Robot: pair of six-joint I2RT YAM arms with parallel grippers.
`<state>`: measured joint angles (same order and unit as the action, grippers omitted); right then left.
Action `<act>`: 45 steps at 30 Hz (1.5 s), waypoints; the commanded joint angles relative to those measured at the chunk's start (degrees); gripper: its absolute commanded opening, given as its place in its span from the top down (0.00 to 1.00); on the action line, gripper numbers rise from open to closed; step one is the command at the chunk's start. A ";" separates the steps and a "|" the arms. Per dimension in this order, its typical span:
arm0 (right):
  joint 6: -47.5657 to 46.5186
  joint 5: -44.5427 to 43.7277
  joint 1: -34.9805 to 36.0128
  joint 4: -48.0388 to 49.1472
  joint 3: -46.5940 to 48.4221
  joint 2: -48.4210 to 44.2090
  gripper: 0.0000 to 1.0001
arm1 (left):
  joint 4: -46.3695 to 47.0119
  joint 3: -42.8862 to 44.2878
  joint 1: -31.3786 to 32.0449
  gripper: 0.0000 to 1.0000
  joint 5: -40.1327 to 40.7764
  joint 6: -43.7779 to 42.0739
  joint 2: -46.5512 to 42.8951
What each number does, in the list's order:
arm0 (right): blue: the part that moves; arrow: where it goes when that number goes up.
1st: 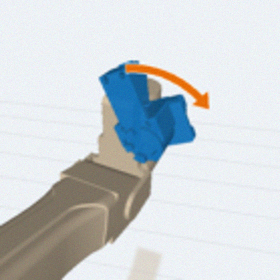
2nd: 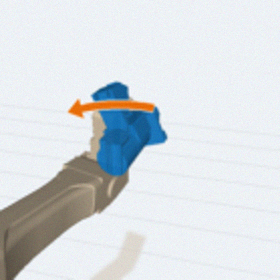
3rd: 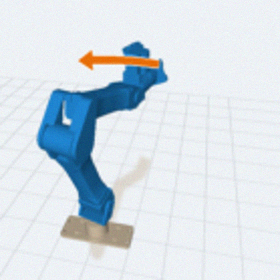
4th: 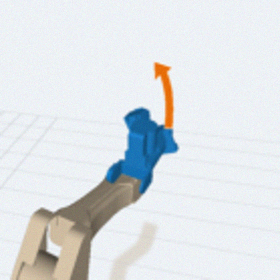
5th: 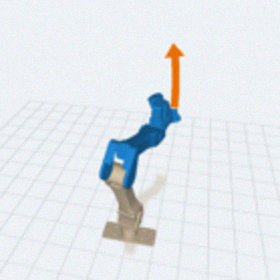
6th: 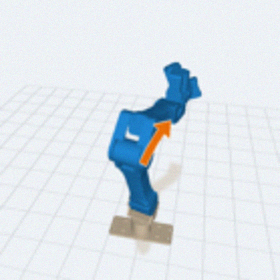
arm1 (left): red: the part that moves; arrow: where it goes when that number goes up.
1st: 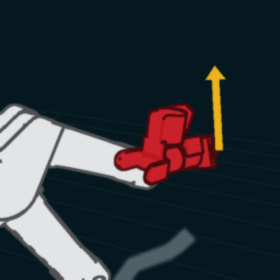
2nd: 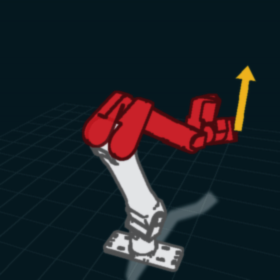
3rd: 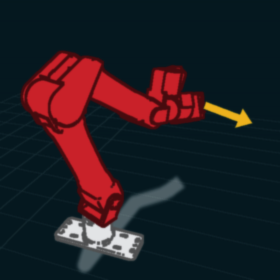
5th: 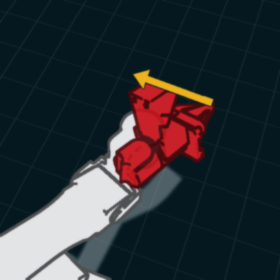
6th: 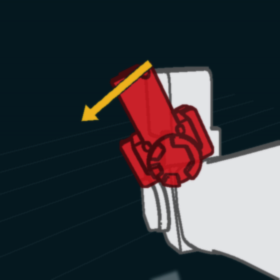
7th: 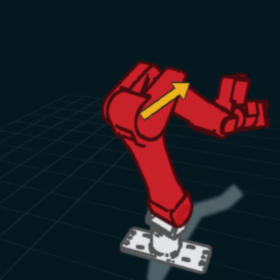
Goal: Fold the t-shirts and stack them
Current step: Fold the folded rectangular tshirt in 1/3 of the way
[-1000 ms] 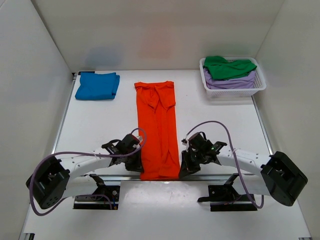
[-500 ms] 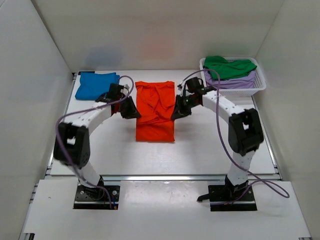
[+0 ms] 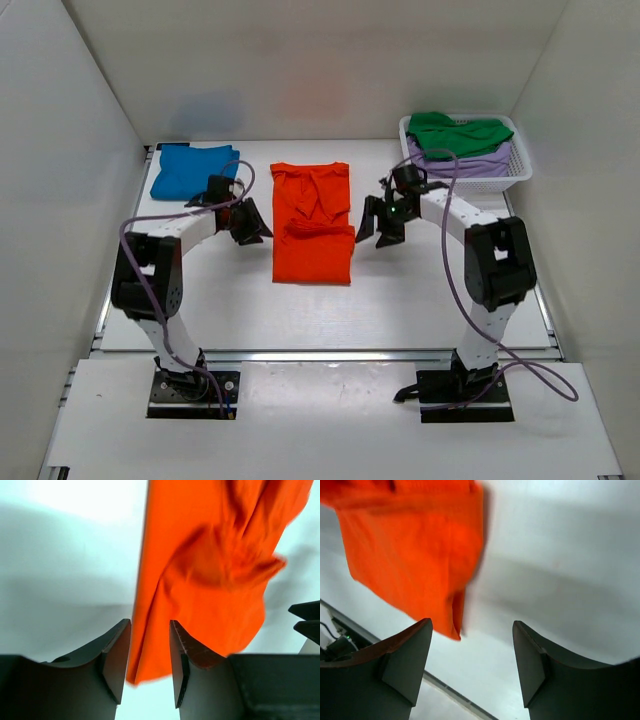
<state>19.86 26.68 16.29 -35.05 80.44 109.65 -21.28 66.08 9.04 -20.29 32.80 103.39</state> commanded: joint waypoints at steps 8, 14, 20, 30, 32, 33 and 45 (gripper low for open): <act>11.52 0.31 3.05 24.14 -25.86 -16.74 0.46 | 12.03 -18.27 5.38 0.51 1.75 3.68 -15.06; 10.91 3.74 -0.74 30.73 -23.24 -10.52 0.47 | 22.75 -13.63 5.55 0.50 7.98 -0.71 -12.53; 10.11 4.70 -0.65 33.11 -18.92 -3.57 0.48 | 30.15 -10.37 5.55 0.49 10.19 -5.09 -8.04; 9.06 6.01 -1.53 34.17 -11.81 4.26 0.54 | 32.17 -6.76 8.18 0.50 9.57 -8.63 -0.30; 9.14 6.37 -1.79 34.52 -10.67 5.22 0.59 | 32.44 -6.76 8.45 0.49 9.22 -8.71 0.31; 8.54 6.81 -1.44 34.26 -10.05 6.10 0.62 | 32.61 -6.76 8.02 0.49 9.22 -8.98 0.49; 6.96 9.62 -1.44 32.94 -6.27 8.30 0.91 | 32.53 -4.92 8.01 0.41 5.00 -7.31 3.13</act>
<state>28.53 34.85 14.87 -3.14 71.11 117.45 10.35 58.65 17.32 -12.82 25.54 105.82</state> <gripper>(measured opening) 0.080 0.582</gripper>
